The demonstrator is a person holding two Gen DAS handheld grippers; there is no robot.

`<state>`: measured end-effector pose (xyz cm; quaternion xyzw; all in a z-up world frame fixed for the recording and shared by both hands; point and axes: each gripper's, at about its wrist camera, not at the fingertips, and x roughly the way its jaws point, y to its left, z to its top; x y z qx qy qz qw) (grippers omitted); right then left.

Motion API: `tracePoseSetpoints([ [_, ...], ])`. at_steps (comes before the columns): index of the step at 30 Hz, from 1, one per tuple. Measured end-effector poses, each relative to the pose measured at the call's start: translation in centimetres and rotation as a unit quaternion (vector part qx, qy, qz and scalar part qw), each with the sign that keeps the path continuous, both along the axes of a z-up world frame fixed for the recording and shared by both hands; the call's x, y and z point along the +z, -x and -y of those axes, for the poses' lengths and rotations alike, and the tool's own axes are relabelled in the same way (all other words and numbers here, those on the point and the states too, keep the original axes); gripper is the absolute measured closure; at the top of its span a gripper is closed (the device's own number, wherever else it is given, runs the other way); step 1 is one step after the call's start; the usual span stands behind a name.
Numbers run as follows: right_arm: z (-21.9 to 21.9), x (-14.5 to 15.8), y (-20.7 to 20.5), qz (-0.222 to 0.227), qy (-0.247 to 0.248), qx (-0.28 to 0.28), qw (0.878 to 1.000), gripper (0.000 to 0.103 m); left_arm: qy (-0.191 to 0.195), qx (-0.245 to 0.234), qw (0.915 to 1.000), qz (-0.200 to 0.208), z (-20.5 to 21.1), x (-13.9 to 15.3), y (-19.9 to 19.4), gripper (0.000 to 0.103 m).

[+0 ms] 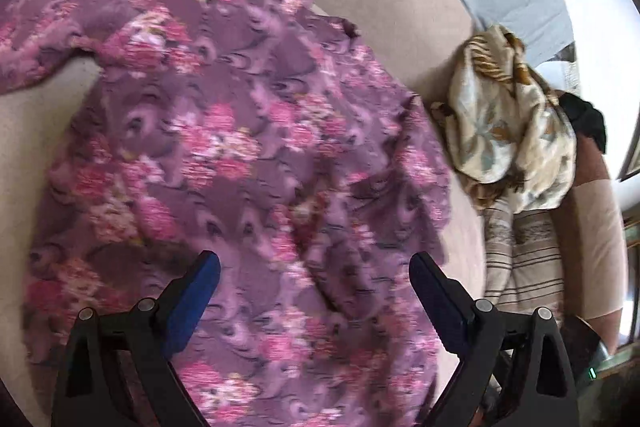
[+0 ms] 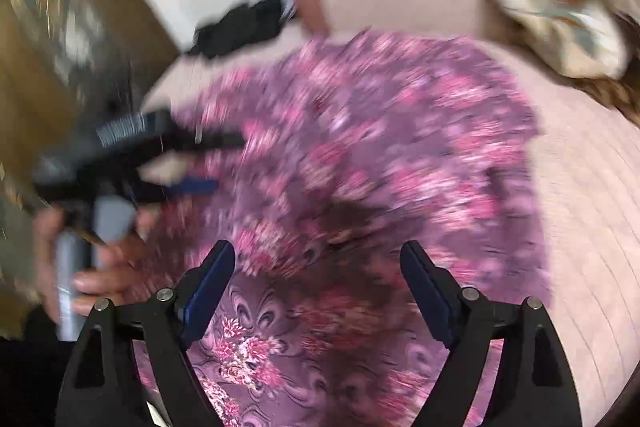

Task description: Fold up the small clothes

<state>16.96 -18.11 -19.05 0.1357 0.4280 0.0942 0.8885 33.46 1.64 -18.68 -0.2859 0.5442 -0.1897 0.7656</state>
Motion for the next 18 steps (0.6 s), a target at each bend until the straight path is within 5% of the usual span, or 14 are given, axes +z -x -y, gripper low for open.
tracePoseSetpoints([
  [2, 3.1, -0.3, -0.4, -0.001, -0.053, -0.039, 0.998, 0.020, -0.010, -0.007, 0.9997, 0.022, 1.3, 1.3, 0.0, 0.005],
  [5, 7.0, -1.7, -1.7, -0.029, -0.137, -0.105, 0.985, 0.036, -0.080, -0.023, 0.9952, 0.050, 5.5, 3.3, -1.1, 0.005],
  [9, 11.0, -2.4, -1.3, -0.032, -0.174, -0.184, 0.967, 0.038, -0.167, -0.069, 0.9826, 0.043, 11.6, 2.4, -3.7, 0.004],
  [11, 12.6, -2.7, -0.8, -0.034, -0.204, -0.205, 0.957, 0.038, -0.223, -0.078, 0.9717, 0.019, 13.1, 0.4, -4.8, 0.030],
  [12, 12.9, -2.8, -0.9, -0.037, -0.212, -0.206, 0.955, 0.038, -0.245, -0.085, 0.9659, 0.001, 13.0, -0.5, -4.9, 0.073],
  [13, 13.0, -3.0, -0.9, -0.040, -0.216, -0.207, 0.953, 0.038, -0.239, -0.082, 0.9675, -0.008, 11.9, -0.7, -4.6, 0.081],
  [15, 12.9, -2.9, -1.2, -0.044, -0.219, -0.203, 0.953, 0.038, -0.176, -0.045, 0.9833, 0.009, 8.6, 0.4, -3.4, 0.095],
  [18, 12.7, -2.8, -2.5, -0.049, -0.219, -0.197, 0.954, 0.038, -0.108, 0.009, 0.9940, 0.019, 2.7, 2.5, -0.4, 0.095],
])
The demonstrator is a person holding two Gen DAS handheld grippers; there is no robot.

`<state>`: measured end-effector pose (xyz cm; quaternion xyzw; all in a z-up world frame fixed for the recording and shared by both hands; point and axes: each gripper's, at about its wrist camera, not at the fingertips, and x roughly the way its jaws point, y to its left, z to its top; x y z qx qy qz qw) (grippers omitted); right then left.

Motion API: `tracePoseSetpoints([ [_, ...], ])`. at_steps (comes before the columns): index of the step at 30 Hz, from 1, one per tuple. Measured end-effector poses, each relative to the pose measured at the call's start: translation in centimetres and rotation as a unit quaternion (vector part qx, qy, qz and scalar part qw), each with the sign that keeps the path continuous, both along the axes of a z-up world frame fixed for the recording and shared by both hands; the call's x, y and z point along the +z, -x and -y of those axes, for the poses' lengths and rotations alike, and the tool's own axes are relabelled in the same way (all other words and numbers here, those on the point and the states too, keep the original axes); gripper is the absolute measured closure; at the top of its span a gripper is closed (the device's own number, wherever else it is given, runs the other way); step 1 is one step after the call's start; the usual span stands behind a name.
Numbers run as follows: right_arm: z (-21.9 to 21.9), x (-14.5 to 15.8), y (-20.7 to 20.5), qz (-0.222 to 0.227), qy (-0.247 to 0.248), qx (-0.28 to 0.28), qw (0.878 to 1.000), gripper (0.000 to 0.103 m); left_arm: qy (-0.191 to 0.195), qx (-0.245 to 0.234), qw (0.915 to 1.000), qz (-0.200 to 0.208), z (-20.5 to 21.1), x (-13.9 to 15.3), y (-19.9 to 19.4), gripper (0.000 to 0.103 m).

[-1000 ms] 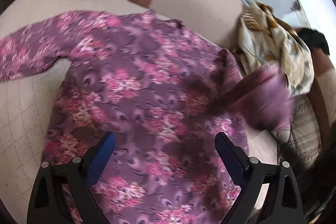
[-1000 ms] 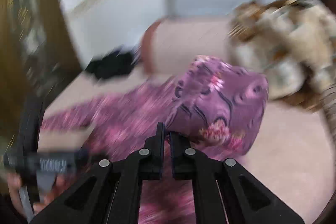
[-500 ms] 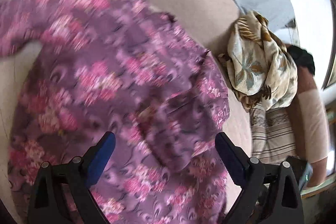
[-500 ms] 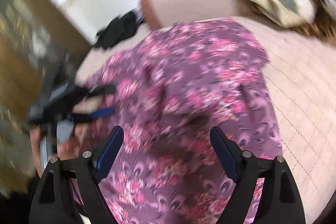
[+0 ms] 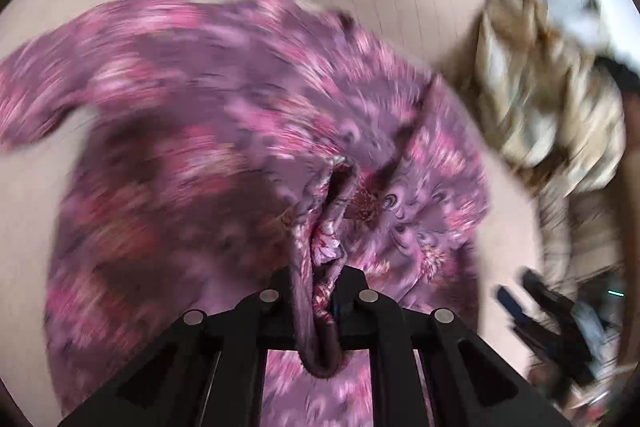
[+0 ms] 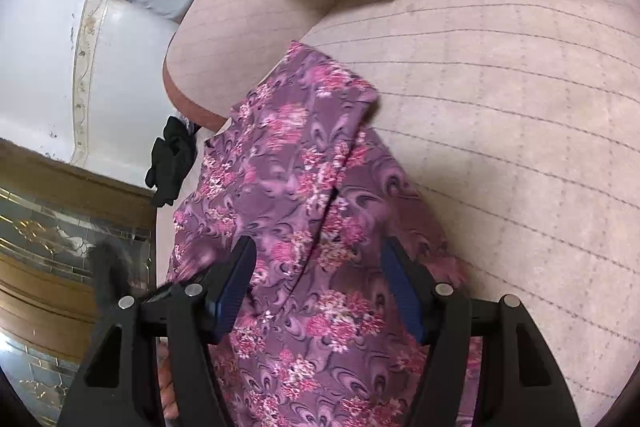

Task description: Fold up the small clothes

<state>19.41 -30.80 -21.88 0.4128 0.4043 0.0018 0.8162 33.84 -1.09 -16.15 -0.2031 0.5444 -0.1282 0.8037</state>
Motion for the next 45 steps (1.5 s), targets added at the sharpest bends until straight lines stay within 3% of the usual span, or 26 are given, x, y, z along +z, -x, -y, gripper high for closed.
tracePoseSetpoints([
  [5, 1.0, -1.2, -6.5, -0.025, -0.016, -0.016, 0.999, 0.039, 0.048, 0.060, 0.9970, 0.013, -5.6, 0.1, 5.6, 0.096],
  [8, -0.1, -2.5, -8.2, -0.018, 0.011, 0.005, 1.000, 0.043, 0.046, 0.081, 0.9946, 0.046, -6.4, -1.1, 8.8, 0.096],
  [10, -0.9, -4.0, -8.9, -0.036, 0.007, 0.024, 0.999, 0.055, 0.004, 0.069, 0.9963, 0.051, -5.7, -2.7, 10.1, 0.096],
  [11, -1.3, -4.4, -9.2, -0.047, 0.025, 0.033, 0.998, 0.071, -0.006, 0.068, 0.9964, 0.051, -5.8, -3.0, 10.5, 0.096],
  [12, -1.4, -4.2, -9.4, -0.047, 0.045, 0.038, 0.997, 0.093, 0.003, 0.080, 0.9952, 0.056, -6.3, -3.0, 10.9, 0.096],
  [13, -1.5, -4.0, -9.6, -0.042, 0.044, 0.047, 0.997, 0.099, 0.026, 0.091, 0.9932, 0.069, -7.2, -2.4, 11.3, 0.096],
  [15, -1.5, -3.3, -9.4, -0.021, 0.023, 0.054, 0.998, 0.099, 0.008, 0.090, 0.9905, 0.104, -7.5, -0.4, 11.3, 0.095],
  [17, -1.9, -2.8, -9.5, -0.021, 0.050, 0.065, 0.996, 0.096, -0.004, 0.058, 0.9916, 0.115, -7.1, 0.2, 11.0, 0.092],
  [19, -1.6, -2.9, -9.6, -0.039, 0.079, 0.052, 0.995, 0.086, -0.013, 0.010, 0.9983, 0.056, -6.3, -1.4, 10.1, 0.066],
  [20, -1.2, -3.0, -9.5, -0.038, 0.075, 0.048, 0.995, 0.076, -0.018, 0.006, 0.9993, 0.033, -6.3, -2.1, 10.1, 0.066],
  [21, -0.7, -3.2, -9.5, -0.038, 0.064, 0.046, 0.996, 0.067, -0.016, 0.010, 0.9993, 0.032, -6.6, -2.3, 10.5, 0.066],
  [23, 1.1, -3.3, -9.1, -0.028, 0.016, 0.036, 0.999, 0.062, -0.014, 0.019, 0.9987, 0.045, -7.4, -2.0, 11.2, 0.061],
  [25, 2.6, -3.5, -9.0, -0.020, -0.029, 0.028, 0.999, 0.051, -0.012, 0.035, 0.9981, 0.048, -8.4, -1.7, 10.9, 0.037],
  [29, 4.6, -5.4, -10.7, -0.041, -0.086, 0.015, 0.995, 0.051, -0.028, 0.043, 0.9981, 0.034, -9.0, -1.9, 7.6, 0.034],
  [32, 5.1, -5.7, -11.4, -0.032, -0.099, 0.010, 0.994, 0.059, -0.011, 0.028, 0.9993, 0.022, -8.8, -3.7, 5.9, 0.035],
  [33, 5.2, -5.7, -11.2, -0.032, -0.089, 0.009, 0.995, 0.069, -0.012, 0.025, 0.9995, 0.011, -8.6, -4.5, 5.6, 0.045],
  [34, 5.3, -5.7, -11.2, -0.033, -0.076, 0.003, 0.997, 0.076, -0.010, 0.024, 0.9997, -0.002, -8.5, -5.4, 5.8, 0.065],
  [35, 5.5, -6.0, -11.1, -0.035, -0.069, -0.005, 0.997, 0.088, -0.014, 0.026, 0.9996, -0.003, -8.4, -6.0, 6.1, 0.074],
  [36, 5.7, -6.0, -11.2, -0.034, -0.071, -0.005, 0.997, 0.091, -0.028, 0.033, 0.9990, 0.006, -8.4, -5.9, 6.4, 0.092],
  [37, 5.9, -5.9, -11.0, -0.032, -0.071, -0.010, 0.997, 0.093, -0.038, 0.037, 0.9983, 0.024, -8.4, -5.2, 7.1, 0.096],
  [40, 6.0, -3.4, -10.2, -0.007, -0.043, -0.025, 0.999, 0.094, -0.025, 0.072, 0.9914, 0.106, -9.4, -2.3, 9.4, 0.096],
  [42, 5.6, -2.2, -10.1, 0.006, -0.012, -0.032, 0.999, 0.094, -0.021, 0.045, 0.9940, 0.097, -8.6, -2.9, 9.1, 0.096],
  [43, 5.6, -2.3, -10.4, -0.001, 0.011, -0.036, 0.999, 0.094, -0.035, 0.033, 0.9963, 0.071, -7.7, -4.4, 8.7, 0.096],
  [45, 5.8, -4.4, -11.2, -0.044, 0.032, -0.038, 0.998, 0.094, -0.049, 0.022, 0.9977, 0.040, -6.9, -6.1, 8.6, 0.096],
])
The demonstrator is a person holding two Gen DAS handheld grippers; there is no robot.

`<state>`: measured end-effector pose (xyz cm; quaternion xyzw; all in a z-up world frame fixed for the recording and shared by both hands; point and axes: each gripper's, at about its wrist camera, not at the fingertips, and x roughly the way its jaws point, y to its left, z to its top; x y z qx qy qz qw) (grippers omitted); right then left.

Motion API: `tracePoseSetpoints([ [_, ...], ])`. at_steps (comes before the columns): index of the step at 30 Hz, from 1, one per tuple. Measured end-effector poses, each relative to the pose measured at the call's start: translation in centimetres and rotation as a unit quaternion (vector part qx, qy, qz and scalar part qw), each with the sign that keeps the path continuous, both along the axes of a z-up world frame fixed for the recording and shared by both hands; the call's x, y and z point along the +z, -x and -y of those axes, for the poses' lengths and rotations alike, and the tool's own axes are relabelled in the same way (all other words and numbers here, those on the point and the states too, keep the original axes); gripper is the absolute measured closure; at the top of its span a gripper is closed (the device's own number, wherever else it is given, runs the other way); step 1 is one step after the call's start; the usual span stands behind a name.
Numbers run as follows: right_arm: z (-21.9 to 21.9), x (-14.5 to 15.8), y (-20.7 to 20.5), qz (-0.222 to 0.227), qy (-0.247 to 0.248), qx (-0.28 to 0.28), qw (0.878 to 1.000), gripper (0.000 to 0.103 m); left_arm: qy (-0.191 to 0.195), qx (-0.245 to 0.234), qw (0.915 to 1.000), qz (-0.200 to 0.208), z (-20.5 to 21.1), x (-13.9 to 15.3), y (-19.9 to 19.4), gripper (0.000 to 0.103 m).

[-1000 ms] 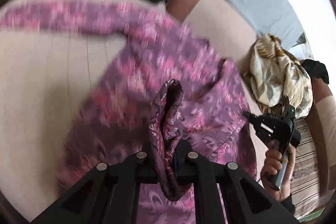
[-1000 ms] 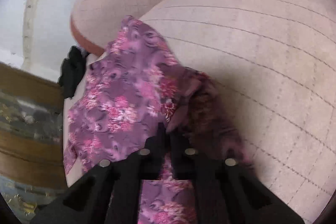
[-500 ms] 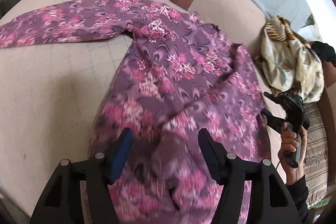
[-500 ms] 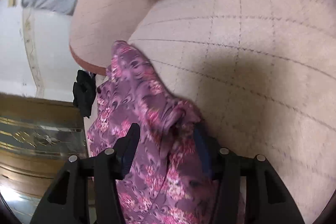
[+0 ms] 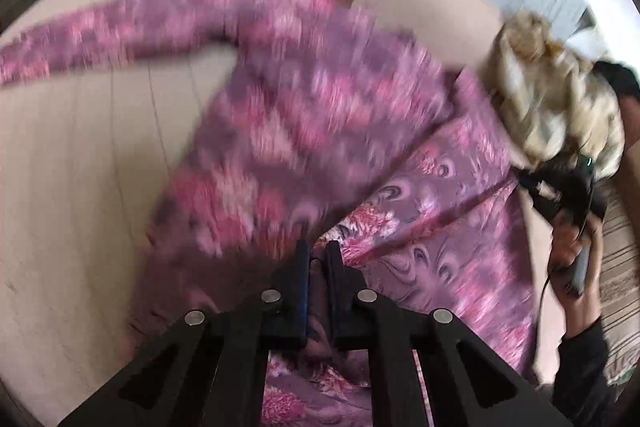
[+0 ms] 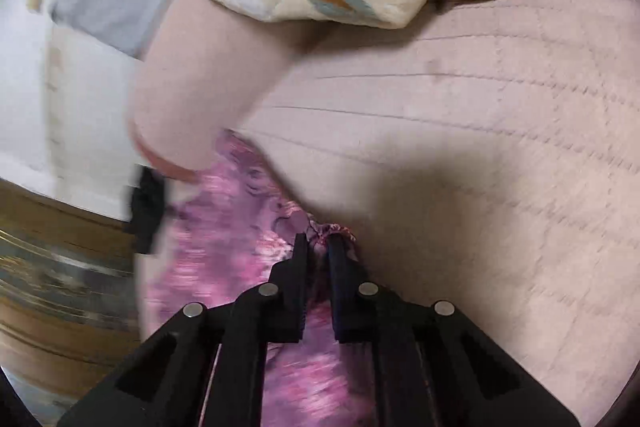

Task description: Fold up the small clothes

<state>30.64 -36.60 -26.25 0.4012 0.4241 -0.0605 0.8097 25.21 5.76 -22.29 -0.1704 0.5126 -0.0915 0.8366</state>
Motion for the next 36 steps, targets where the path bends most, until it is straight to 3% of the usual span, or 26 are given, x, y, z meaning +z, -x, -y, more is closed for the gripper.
tracePoseSetpoints([
  [2, 0.4, -0.6, 0.3, 0.010, -0.033, -0.010, 0.999, 0.094, -0.017, 0.005, 0.9997, 0.015, 0.0, 0.5, 0.2, 0.089],
  [4, 0.3, 0.2, 0.2, 0.004, -0.019, 0.000, 1.000, 0.091, -0.014, 0.020, 0.9994, 0.024, -0.7, 1.2, 0.1, 0.059],
  [5, 0.2, 0.8, 0.3, 0.005, -0.001, 0.000, 1.000, 0.089, -0.015, 0.026, 0.9992, 0.025, -0.9, 1.3, 0.1, 0.055],
  [10, 0.1, 2.0, 1.9, 0.014, -0.003, -0.011, 1.000, 0.077, -0.016, 0.037, 0.9992, 0.002, -1.5, 0.5, -0.4, 0.056],
  [11, -0.1, 2.8, 3.1, 0.019, 0.002, -0.017, 1.000, 0.070, -0.027, 0.031, 0.9992, 0.002, -1.2, 0.6, -0.4, 0.057],
  [13, -0.9, 4.1, 4.4, 0.028, 0.011, -0.021, 0.999, 0.056, -0.051, 0.009, 0.9986, 0.002, -0.3, 0.6, -0.4, 0.082],
  [17, -4.1, 7.3, 11.2, 0.065, 0.048, -0.003, 0.997, 0.047, -0.021, -0.012, 0.9996, -0.012, 0.1, 1.3, 0.7, 0.086],
  [19, -5.9, 8.2, 14.7, 0.075, 0.066, 0.004, 0.995, 0.045, 0.000, -0.005, 1.0000, -0.008, -0.8, 2.0, 2.2, 0.082],
  [22, -7.4, 8.8, 19.4, 0.079, 0.082, -0.001, 0.994, 0.043, -0.010, -0.009, 0.9999, -0.005, -1.0, 2.4, 4.0, 0.067],
  [24, -7.5, 8.8, 22.6, 0.073, 0.079, -0.012, 0.994, 0.043, -0.011, -0.009, 0.9998, -0.014, -1.6, 2.7, 5.6, 0.067],
  [26, -7.4, 9.1, 25.4, 0.059, 0.090, -0.029, 0.994, 0.042, -0.010, 0.007, 0.9999, 0.003, -2.8, 3.7, 7.0, 0.065],
  [27, -7.5, 9.2, 26.5, 0.045, 0.098, -0.034, 0.994, 0.039, -0.014, 0.015, 0.9997, 0.010, -3.2, 4.0, 7.4, 0.056],
  [28, -7.7, 9.1, 27.1, 0.027, 0.109, -0.036, 0.993, 0.038, -0.018, 0.024, 0.9994, 0.017, -3.8, 4.4, 7.9, 0.044],
  [29, -7.9, 8.8, 27.9, 0.014, 0.119, -0.038, 0.992, 0.038, -0.025, 0.033, 0.9989, 0.023, -4.4, 4.6, 8.5, 0.040],
  [36, -9.9, 5.8, 27.7, -0.007, 0.132, 0.008, 0.991, 0.038, -0.051, 0.047, 0.9975, 0.012, -6.2, 4.2, 11.0, 0.037],
])
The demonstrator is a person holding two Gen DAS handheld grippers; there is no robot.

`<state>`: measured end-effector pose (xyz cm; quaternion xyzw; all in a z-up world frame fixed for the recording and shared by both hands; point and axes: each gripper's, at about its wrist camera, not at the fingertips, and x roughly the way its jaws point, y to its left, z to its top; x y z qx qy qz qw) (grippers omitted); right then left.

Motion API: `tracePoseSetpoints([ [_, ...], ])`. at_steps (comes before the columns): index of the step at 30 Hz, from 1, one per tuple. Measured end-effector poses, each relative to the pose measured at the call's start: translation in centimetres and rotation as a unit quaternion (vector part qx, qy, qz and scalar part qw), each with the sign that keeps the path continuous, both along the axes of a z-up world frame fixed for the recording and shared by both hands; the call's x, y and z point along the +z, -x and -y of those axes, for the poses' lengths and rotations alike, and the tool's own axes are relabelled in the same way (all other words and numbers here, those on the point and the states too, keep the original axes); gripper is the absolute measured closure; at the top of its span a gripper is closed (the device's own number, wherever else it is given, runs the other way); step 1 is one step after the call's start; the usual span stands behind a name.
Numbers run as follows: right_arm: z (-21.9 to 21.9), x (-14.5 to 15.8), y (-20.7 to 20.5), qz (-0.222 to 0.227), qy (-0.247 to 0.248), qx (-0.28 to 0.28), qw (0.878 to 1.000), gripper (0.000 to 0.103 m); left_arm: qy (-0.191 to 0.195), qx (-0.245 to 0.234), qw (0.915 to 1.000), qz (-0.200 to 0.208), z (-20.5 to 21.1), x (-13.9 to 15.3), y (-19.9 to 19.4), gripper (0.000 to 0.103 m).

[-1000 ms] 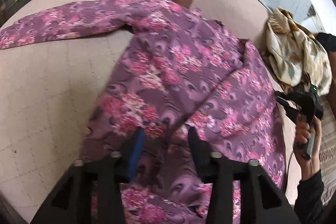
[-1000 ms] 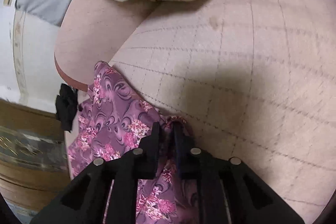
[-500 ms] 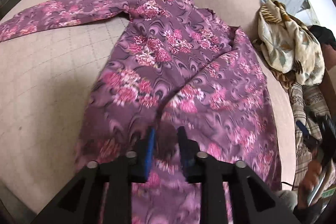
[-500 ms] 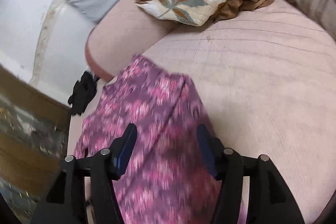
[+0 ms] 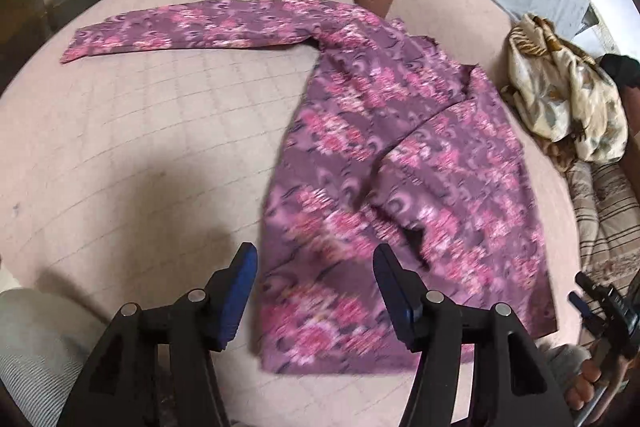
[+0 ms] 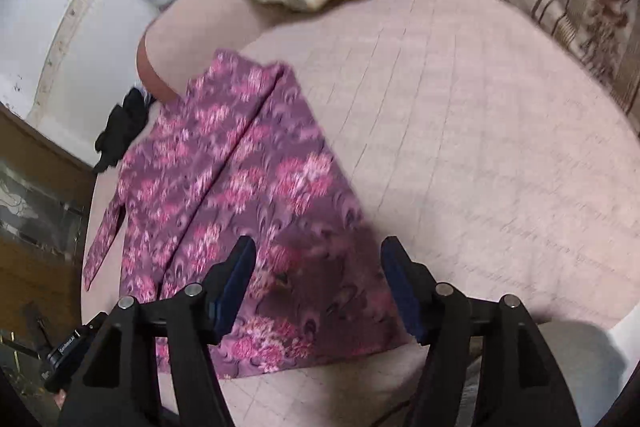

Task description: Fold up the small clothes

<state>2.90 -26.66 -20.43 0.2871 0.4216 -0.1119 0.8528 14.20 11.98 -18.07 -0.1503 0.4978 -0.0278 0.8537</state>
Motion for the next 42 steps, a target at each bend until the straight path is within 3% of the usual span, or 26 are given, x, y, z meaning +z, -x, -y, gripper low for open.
tracePoseSetpoints([
  [2, -0.9, 0.1, -0.3, -0.012, 0.036, 0.009, 0.999, 0.038, 0.010, 0.015, 0.9998, -0.009, -1.0, -0.6, 0.4, 0.034],
  [6, -1.5, 0.8, 0.0, 0.018, 0.017, 0.034, 0.999, 0.038, 0.055, 0.046, 0.9971, -0.027, -2.9, -1.2, 0.2, 0.034],
  [10, -6.4, 4.6, -0.5, 0.055, 0.030, 0.104, 0.993, 0.038, 0.050, 0.054, 0.9972, 0.006, -3.3, 0.8, 0.1, 0.034],
  [13, -10.6, 7.4, -2.3, 0.080, 0.009, 0.159, 0.984, 0.038, 0.070, 0.080, 0.9941, 0.022, -5.1, 2.5, -0.8, 0.034],
  [17, -16.3, 10.6, -6.8, 0.093, 0.000, 0.229, 0.969, 0.037, 0.111, 0.150, 0.9824, 0.009, -9.5, 3.3, -3.4, 0.032],
  [21, -20.7, 11.5, -11.7, 0.078, -0.007, 0.264, 0.961, 0.036, 0.156, 0.226, 0.9615, 0.016, -15.3, 3.5, -6.4, 0.032],
  [25, -25.3, 11.1, -17.4, 0.055, -0.006, 0.284, 0.957, 0.036, 0.219, 0.301, 0.9282, -0.002, -21.6, 1.4, -9.2, 0.032],
  [28, -27.8, 10.0, -21.0, 0.039, -0.018, 0.298, 0.954, 0.036, 0.233, 0.339, 0.9115, -0.006, -24.8, 0.1, -11.2, 0.032],
  [34, -33.5, 5.3, -28.7, -0.017, -0.014, 0.332, 0.943, 0.037, 0.264, 0.376, 0.8873, -0.035, -29.9, -4.3, -15.7, 0.033],
  [36, -35.1, 4.2, -30.3, -0.025, -0.008, 0.344, 0.939, 0.037, 0.271, 0.378, 0.8845, -0.041, -30.5, -5.3, -16.6, 0.033],
  [41, -38.2, 1.7, -33.5, -0.038, -0.011, 0.365, 0.930, 0.037, 0.240, 0.385, 0.8908, -0.024, -31.0, -5.5, -19.3, 0.035],
  [42, -38.3, 1.6, -33.6, -0.039, -0.012, 0.366, 0.930, 0.037, 0.224, 0.389, 0.8932, -0.028, -31.0, -5.4, -19.6, 0.047],
])
